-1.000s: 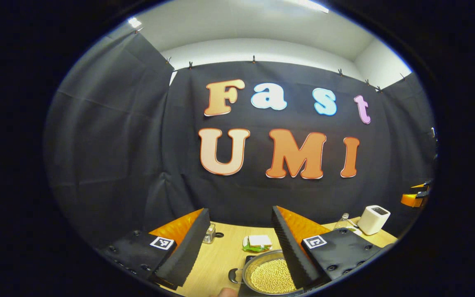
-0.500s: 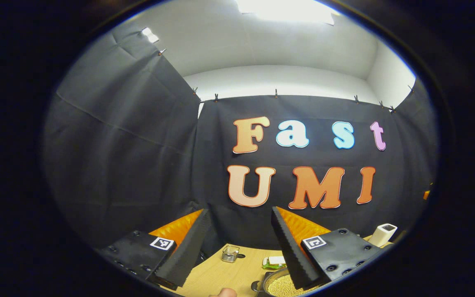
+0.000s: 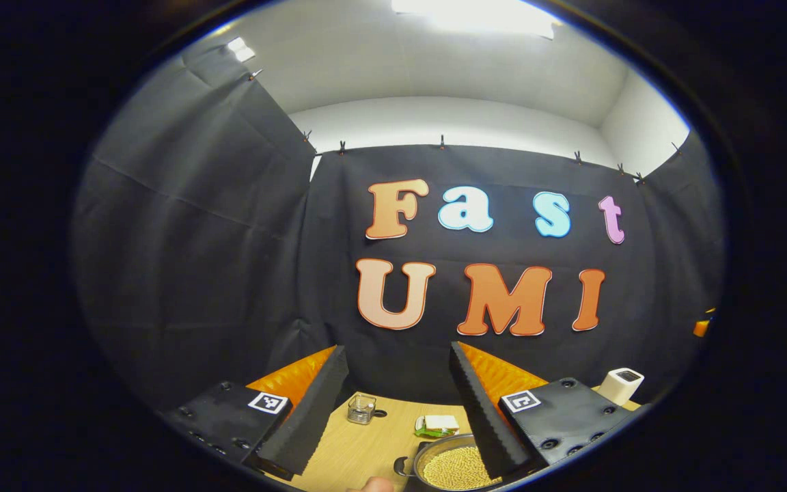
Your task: First push the handle of the pot to place it horizontally, then grasp the pot with both hands and set it on the induction cooktop.
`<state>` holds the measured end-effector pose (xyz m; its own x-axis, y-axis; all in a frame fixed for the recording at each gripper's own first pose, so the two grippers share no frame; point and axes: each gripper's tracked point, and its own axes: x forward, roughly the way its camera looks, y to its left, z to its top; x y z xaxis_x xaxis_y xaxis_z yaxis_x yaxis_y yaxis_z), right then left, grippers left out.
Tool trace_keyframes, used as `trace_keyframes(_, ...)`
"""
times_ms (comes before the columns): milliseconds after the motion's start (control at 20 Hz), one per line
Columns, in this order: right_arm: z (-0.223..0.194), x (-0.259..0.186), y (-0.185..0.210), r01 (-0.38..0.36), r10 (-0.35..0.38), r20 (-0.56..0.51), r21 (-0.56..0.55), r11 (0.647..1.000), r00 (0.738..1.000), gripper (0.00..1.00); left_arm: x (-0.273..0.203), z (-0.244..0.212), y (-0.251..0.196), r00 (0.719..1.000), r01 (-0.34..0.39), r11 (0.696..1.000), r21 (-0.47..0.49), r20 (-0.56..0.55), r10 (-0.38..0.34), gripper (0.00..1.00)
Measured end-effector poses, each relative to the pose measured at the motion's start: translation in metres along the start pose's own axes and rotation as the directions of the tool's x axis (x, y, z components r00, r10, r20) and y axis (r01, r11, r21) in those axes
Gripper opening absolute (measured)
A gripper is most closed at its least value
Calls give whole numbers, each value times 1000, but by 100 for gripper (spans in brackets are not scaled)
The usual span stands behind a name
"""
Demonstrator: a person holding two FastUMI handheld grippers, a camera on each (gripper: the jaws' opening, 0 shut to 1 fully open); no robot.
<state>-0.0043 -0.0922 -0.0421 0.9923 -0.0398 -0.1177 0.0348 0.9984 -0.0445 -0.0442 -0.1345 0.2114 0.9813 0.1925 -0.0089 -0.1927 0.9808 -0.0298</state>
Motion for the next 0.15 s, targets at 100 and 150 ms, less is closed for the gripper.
trace_keyframes(100,0,0,4,-18,18,1,1,1000,1000,94,-1,-1,-2,1000,-1,1000,4,0,1,99)
trace_keyframes(150,-2,1,5,-23,23,-1,6,1000,1000,94,-1,1,-1,1000,-3,1000,6,2,3,99)
